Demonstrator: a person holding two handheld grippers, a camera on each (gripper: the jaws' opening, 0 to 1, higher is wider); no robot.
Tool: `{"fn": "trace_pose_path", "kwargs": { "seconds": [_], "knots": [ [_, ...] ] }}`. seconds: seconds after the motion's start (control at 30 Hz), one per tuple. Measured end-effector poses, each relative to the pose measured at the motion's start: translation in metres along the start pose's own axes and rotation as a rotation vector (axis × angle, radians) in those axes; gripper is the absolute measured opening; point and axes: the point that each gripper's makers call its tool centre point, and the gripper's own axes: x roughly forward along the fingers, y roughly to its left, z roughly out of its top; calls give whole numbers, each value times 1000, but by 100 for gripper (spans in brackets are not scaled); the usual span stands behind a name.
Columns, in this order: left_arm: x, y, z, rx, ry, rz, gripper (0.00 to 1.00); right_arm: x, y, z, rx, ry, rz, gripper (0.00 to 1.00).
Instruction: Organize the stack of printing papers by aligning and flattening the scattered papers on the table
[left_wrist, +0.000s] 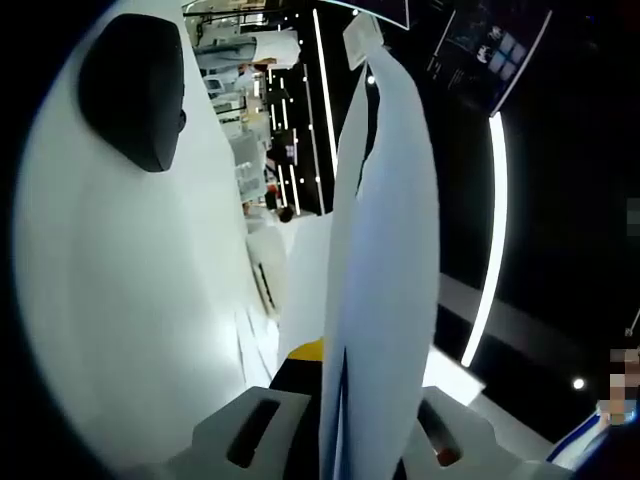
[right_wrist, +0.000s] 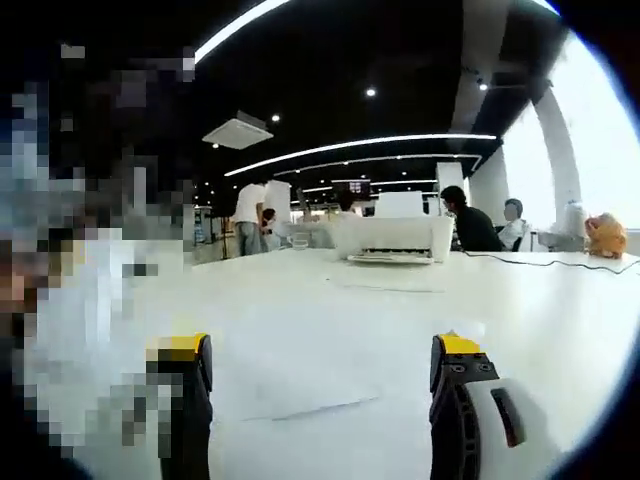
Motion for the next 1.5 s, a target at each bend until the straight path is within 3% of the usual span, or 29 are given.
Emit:
{"fn": "trace_pose_path", "kwargs": {
  "seconds": [0.23, 0.4, 0.5, 0.67, 1.5],
  "knots": [
    [1, 0, 0, -1, 4, 2, 6, 21, -30, -25, -56, 155, -33, 80],
    [0, 0, 0, -2, 3, -2, 6, 25, -34, -33, -61, 200, -40, 79],
    [1, 1, 0, -3, 4, -3, 6, 25, -29, -43, -35, 260, -15, 77],
    [0, -3, -5, 0, 7, -5, 6, 25, -31, -45, 16, 275, -16, 79],
    [-1, -9, -12, 0, 16, -7, 6, 20, -23, -41, 6, 267, -4, 70]
  ]
}}
